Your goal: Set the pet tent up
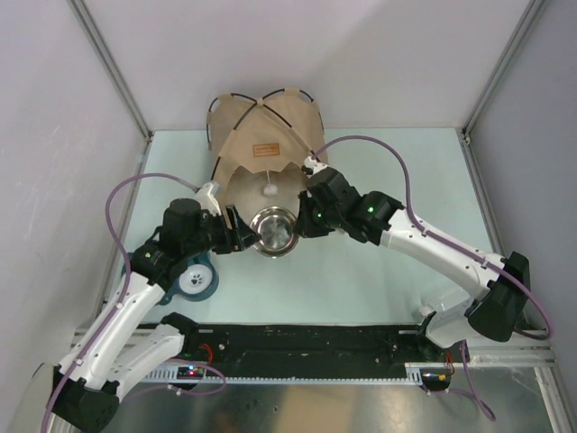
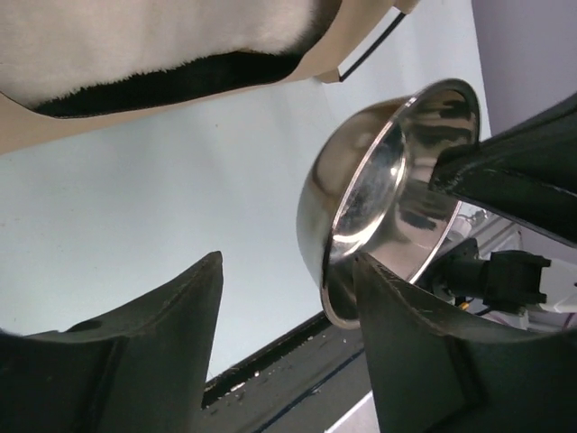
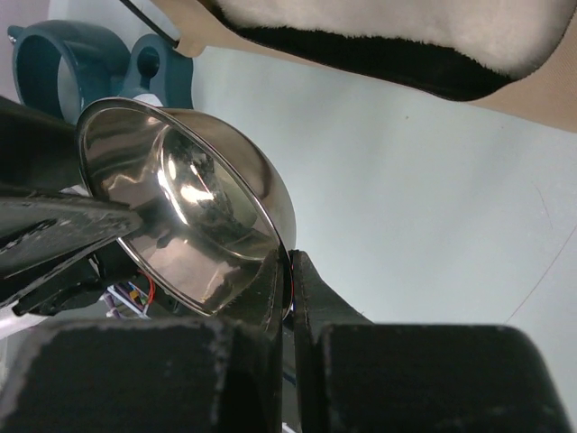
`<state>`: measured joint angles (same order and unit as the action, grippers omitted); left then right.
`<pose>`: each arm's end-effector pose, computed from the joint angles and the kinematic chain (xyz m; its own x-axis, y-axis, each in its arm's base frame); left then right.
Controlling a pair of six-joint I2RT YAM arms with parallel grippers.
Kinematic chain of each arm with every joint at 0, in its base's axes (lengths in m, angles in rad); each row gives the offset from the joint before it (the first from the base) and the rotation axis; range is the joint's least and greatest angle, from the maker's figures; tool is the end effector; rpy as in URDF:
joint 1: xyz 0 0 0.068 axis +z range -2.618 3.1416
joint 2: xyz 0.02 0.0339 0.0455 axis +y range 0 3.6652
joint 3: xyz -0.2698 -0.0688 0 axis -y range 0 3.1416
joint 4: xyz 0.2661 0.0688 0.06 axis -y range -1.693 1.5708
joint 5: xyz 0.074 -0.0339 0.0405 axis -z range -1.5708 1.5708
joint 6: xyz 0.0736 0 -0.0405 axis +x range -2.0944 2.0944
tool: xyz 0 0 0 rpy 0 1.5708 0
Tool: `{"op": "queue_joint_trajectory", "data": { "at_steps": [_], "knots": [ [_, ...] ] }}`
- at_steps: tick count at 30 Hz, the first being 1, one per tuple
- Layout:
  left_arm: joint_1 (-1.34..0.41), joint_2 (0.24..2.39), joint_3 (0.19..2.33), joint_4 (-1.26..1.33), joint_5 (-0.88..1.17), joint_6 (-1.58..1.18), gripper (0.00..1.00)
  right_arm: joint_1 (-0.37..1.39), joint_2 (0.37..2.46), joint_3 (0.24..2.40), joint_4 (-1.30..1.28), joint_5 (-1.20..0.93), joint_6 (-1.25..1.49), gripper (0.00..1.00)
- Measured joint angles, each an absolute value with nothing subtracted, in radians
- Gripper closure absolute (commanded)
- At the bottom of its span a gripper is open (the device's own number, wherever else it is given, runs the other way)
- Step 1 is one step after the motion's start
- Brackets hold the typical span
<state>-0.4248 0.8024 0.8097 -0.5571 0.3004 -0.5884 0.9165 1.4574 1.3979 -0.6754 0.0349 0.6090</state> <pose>0.1926 -0.1110 0.2940 -0.7421 -0.2462 -0.6234 0.2545 0.7570 -0.6018 0.2261 0.2905 0.3267 -0.7793 -0.0767 -0.6219 -0.4041 0.8201 0.4052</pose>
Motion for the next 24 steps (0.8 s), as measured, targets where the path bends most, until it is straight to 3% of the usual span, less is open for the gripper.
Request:
{"op": "queue_joint_trajectory", "data": {
  "at_steps": [8, 10, 12, 15, 17, 19, 24],
  "knots": [
    [-0.432, 0.817, 0.8, -0.521, 0.274, -0.639, 0.92, 0.941, 1.48, 1.429, -0.675, 0.029, 0.564, 1.0],
    [-0.433, 0.821, 0.799, -0.527, 0.262, -0.634, 0.98, 0.942, 1.502, 1.438, -0.671, 0.026, 0.559, 0.99],
    [-0.432, 0.831, 0.793, -0.538, 0.244, -0.633, 0.99, 0.946, 1.525, 1.45, -0.672, 0.026, 0.553, 0.84],
    [-0.432, 0.841, 0.775, -0.549, 0.223, -0.638, 1.0, 0.952, 1.553, 1.458, -0.673, 0.018, 0.548, 0.43],
    [-0.431, 0.841, 0.767, -0.547, 0.22, -0.648, 1.0, 0.958, 1.562, 1.459, -0.679, 0.018, 0.549, 0.26],
    [-0.431, 0.837, 0.767, -0.544, 0.212, -0.658, 1.0, 0.959, 1.566, 1.46, -0.685, 0.018, 0.546, 0.15],
    [-0.431, 0.801, 0.757, -0.534, 0.178, -0.684, 1.0, 0.937, 1.566, 1.508, -0.702, 0.017, 0.551, 0.03]
  ]
}}
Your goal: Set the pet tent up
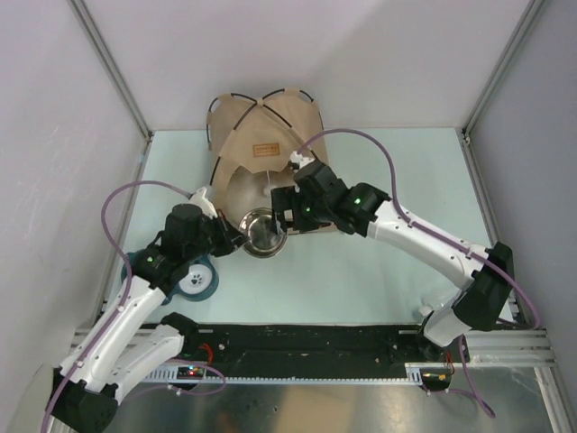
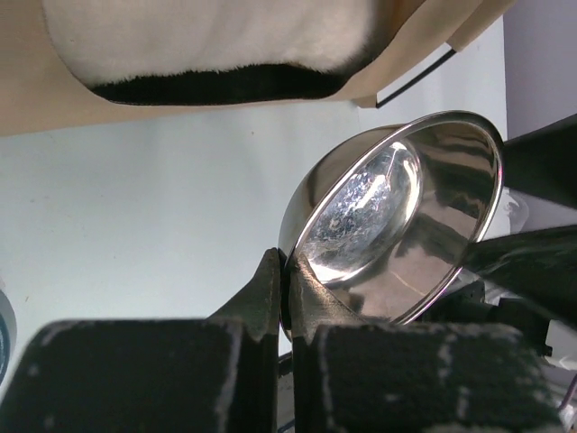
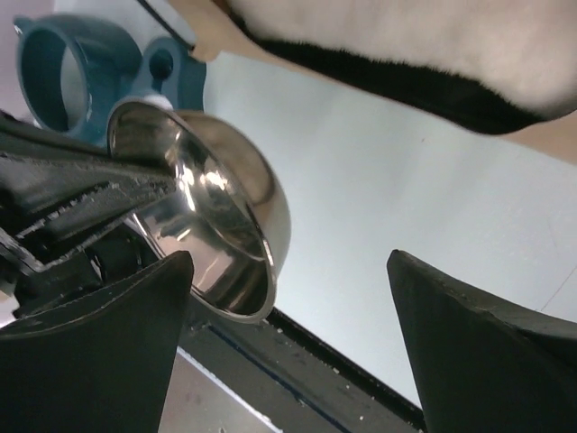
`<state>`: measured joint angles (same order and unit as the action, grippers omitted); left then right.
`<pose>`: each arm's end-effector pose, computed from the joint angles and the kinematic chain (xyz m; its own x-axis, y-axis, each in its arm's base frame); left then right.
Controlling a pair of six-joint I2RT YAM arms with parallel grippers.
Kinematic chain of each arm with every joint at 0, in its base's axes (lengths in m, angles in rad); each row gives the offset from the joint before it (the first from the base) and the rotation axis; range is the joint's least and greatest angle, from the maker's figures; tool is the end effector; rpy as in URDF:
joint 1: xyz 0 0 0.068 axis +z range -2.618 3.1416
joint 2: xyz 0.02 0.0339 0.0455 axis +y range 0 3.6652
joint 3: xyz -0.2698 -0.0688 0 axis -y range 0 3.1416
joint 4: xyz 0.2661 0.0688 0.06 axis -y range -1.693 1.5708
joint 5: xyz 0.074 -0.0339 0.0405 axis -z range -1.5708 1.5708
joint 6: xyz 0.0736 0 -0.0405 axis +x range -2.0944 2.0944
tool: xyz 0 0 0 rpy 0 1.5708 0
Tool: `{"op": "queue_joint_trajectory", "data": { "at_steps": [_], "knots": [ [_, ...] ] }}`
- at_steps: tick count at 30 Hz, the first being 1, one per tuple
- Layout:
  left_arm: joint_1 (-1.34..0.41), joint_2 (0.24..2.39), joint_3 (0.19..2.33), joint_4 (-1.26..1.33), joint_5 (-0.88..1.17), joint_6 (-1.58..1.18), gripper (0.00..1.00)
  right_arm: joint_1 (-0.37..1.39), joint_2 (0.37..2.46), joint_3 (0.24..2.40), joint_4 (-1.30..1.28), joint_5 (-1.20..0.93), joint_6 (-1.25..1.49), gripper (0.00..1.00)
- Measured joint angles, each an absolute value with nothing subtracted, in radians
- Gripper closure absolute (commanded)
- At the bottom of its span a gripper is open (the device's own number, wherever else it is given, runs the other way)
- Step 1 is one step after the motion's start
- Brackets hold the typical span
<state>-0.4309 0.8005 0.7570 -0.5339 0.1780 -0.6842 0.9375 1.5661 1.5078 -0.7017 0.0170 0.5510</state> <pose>0.1974 -0.1051 0.2756 -0.7294 -0.3494 -0.5882 0.1096 0.7890 -0.6045 0.2347 0.3175 0.3260 -0.7655 -0.1582 -0.6237 -0.4670 0.8033 0.3695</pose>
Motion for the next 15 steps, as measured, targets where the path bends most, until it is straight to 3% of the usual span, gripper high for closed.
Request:
{"op": "queue_joint_trajectory", "data": {
  "at_steps": [8, 15],
  "knots": [
    [-0.408, 0.726, 0.729, -0.572, 0.047, -0.757, 1.0, 0.802, 1.465, 1.52, -0.71, 0.001, 0.554, 0.01],
    [-0.252, 0.653, 0.74, -0.732, -0.183, -0.873, 1.0, 0.564, 1.349, 1.453, -0.71, -0.058, 0.539, 0.01]
  ]
}}
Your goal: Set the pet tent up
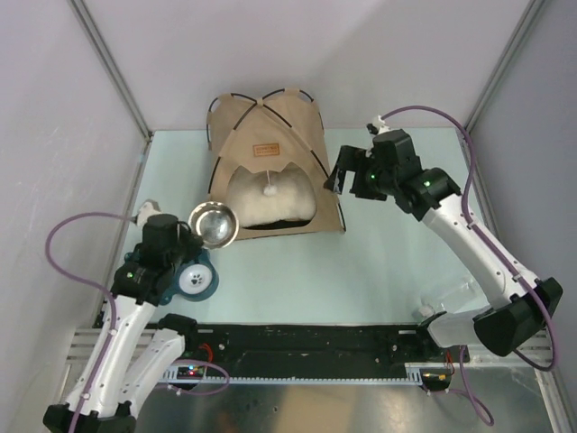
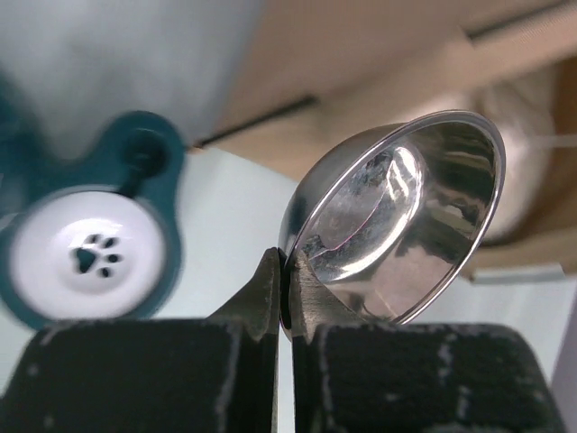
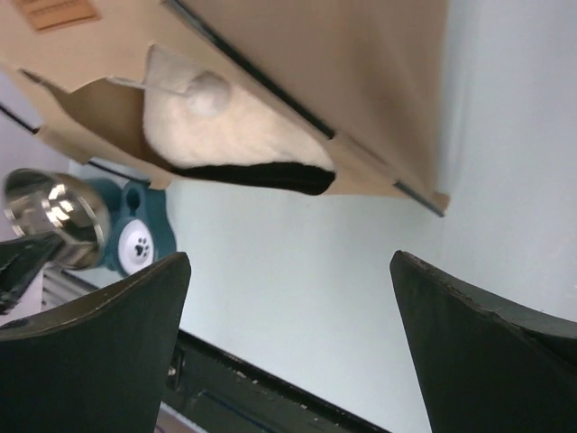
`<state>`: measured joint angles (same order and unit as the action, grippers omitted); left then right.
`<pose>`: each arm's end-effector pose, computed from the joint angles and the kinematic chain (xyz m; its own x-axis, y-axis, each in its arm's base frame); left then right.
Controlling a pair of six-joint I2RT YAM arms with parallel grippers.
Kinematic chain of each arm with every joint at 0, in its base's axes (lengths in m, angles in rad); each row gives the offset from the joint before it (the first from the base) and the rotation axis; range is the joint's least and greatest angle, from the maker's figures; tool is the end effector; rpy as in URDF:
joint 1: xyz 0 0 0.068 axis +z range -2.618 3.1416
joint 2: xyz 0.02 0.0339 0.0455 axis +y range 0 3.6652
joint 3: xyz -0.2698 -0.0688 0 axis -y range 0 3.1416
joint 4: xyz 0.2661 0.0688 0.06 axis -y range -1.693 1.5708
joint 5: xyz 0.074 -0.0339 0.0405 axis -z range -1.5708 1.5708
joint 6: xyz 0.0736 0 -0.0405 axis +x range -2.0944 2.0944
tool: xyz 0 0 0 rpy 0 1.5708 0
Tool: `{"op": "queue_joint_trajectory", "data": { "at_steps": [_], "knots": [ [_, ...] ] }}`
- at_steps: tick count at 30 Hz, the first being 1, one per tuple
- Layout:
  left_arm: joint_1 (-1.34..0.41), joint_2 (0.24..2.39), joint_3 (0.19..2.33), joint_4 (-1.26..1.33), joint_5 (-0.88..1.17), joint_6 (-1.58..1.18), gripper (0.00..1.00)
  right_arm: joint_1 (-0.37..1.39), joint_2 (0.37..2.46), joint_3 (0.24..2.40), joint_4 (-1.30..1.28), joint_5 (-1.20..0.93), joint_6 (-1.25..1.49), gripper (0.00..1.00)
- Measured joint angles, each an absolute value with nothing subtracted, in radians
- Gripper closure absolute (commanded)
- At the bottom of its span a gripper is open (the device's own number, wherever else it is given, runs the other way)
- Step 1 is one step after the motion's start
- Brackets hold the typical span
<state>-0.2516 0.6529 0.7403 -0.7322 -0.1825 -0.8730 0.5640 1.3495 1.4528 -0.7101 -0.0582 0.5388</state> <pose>0.1801 -0.0325 0.2724 -0.4540 -0.6613 -0.5971 -0.3790 0.7498 -0.5423 0.2854 0.1856 0.3797 -0.7082 0.1581 -0.6881 -0.2454 0.8587 0.4500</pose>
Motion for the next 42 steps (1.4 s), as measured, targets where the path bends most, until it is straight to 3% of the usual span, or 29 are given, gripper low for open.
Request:
{"op": "queue_joint_trajectory", "data": {
  "at_steps": [10, 16, 22, 34, 42],
  "knots": [
    [-0.085, 0.691, 0.884, -0.909, -0.414, -0.926, 1.0, 0.472, 1.365, 1.424, -0.737, -0.095, 0.488, 0.01],
    [0.146, 0.695, 0.865, -0.951, -0.439, -0.933, 1.0, 0.435, 1.386, 1.423, -0.736, -0.13, 0.469, 0.02],
    [0.392, 0.72, 0.815, -0.952, -0.387, -0.862, 1.0, 0.412, 1.401, 1.422, -0.736, -0.149, 0.453, 0.03],
    [0.553, 0.756, 0.65, -0.867, -0.213, -0.828, 1.0, 0.341, 1.41, 1.393, -0.738, -0.265, 0.452, 0.04],
    [0.752, 0.839, 0.602, -0.749, -0.064, -0.794, 1.0, 0.325, 1.393, 1.379, -0.751, -0.274, 0.452, 0.05]
  ]
}}
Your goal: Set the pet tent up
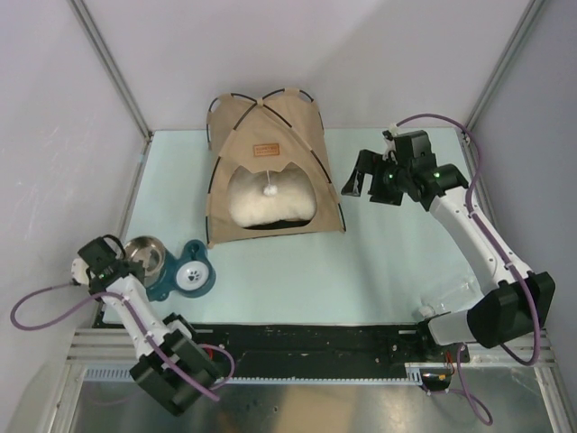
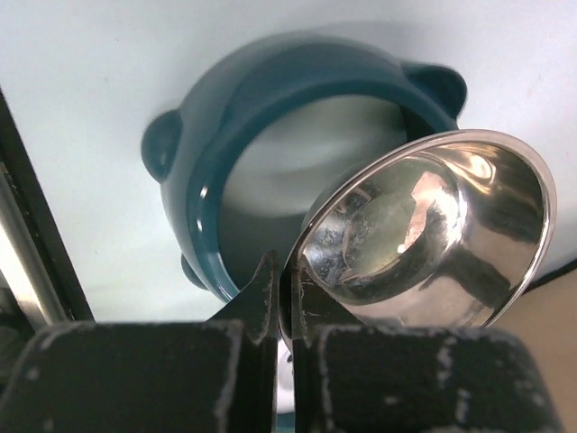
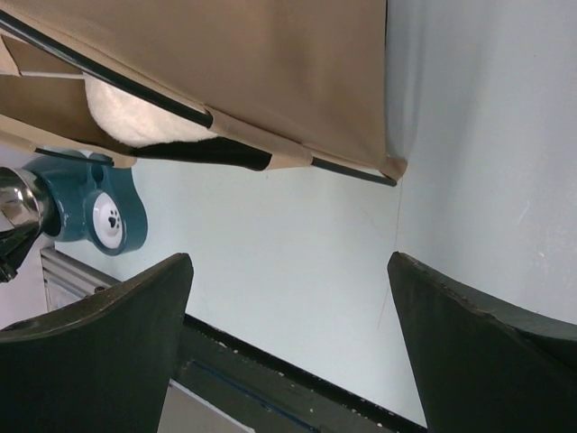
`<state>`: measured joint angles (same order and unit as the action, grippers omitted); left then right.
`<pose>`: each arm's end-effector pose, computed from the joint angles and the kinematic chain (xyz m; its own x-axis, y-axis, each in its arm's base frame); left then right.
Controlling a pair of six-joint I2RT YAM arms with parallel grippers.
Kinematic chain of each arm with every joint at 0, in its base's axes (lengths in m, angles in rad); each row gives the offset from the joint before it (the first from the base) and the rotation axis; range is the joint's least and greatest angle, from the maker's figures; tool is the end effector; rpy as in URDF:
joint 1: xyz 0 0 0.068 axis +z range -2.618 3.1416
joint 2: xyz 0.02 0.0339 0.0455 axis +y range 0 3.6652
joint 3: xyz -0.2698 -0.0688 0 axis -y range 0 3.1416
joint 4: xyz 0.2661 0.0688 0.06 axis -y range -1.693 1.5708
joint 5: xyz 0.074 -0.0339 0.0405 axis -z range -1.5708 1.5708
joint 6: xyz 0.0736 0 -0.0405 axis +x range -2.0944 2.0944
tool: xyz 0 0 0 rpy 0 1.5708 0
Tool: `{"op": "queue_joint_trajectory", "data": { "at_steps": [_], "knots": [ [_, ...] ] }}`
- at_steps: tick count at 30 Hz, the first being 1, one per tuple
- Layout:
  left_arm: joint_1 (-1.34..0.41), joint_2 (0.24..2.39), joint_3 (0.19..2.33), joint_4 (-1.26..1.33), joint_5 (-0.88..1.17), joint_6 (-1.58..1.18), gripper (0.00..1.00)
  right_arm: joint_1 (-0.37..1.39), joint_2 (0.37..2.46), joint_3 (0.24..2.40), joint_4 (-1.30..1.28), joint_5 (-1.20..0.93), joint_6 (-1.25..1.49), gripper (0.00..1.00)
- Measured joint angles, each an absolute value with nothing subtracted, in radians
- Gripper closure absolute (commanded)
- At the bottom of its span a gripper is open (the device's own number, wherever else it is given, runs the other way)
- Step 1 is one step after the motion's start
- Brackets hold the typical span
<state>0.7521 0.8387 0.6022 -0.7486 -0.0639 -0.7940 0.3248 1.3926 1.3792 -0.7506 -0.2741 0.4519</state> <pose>0.1384 0.1359 0.1873 0.0780 -0.9016 -0.4254 -0.9300 0.0879 -0.3569 0.3193 0.1285 0.3352 -0.8049 0.1725 -0.5678 -0.1567 0.8610 0.4838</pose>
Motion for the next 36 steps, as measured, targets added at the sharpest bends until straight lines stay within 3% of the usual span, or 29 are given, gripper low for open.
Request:
{"op": "queue_joint_trajectory", "data": {
  "at_steps": [5, 18, 26, 36],
  "knots": [
    [0.851, 0.836, 0.584, -0.735, -0.016, -0.766, 1.0, 0.321, 1.357, 1.335, -0.754, -0.27, 0.456, 0.05],
    [0.863, 0.807, 0.561, -0.76, 0.018, -0.76, 0.98, 0.316, 1.319, 1.281, -0.76, -0.271, 0.477, 0.05],
    [0.863, 0.781, 0.561, -0.777, 0.007, -0.76, 0.53, 0.316, 1.312, 1.28, -0.769, -0.276, 0.477, 0.05],
    [0.863, 0.782, 0.585, -0.794, 0.004, -0.759, 0.41, 0.332, 1.299, 1.279, -0.787, -0.274, 0.477, 0.06]
  ]
}}
